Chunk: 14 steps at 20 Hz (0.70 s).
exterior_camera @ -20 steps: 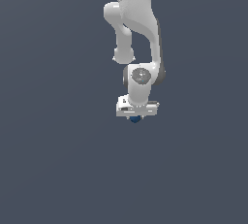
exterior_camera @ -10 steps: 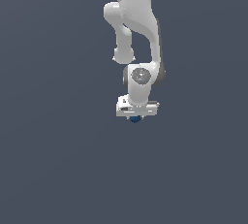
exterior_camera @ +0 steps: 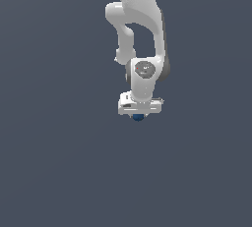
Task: Pick up the object and move it to a goal position.
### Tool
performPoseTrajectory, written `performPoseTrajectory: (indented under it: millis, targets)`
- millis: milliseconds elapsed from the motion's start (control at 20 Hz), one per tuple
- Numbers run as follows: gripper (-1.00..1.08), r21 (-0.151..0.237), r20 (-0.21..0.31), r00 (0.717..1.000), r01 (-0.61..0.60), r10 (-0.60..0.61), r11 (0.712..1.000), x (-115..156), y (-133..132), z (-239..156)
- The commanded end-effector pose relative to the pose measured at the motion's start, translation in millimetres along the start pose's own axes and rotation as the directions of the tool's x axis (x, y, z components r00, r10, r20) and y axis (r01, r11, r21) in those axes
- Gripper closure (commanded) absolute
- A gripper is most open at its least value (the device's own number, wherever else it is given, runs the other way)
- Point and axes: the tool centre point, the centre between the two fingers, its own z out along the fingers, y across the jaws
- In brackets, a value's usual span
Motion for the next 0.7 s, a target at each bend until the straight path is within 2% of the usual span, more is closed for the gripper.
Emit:
performPoseTrajectory:
  millis: [0,650]
  targets:
    - [1.08,0.000,-0.002,1.000,0.000,0.000,1.000,0.1,-1.2,-17.1]
    - [1.08,0.000,-0.002,1.000,0.000,0.000,1.000,-2.6,-10.3,-153.2]
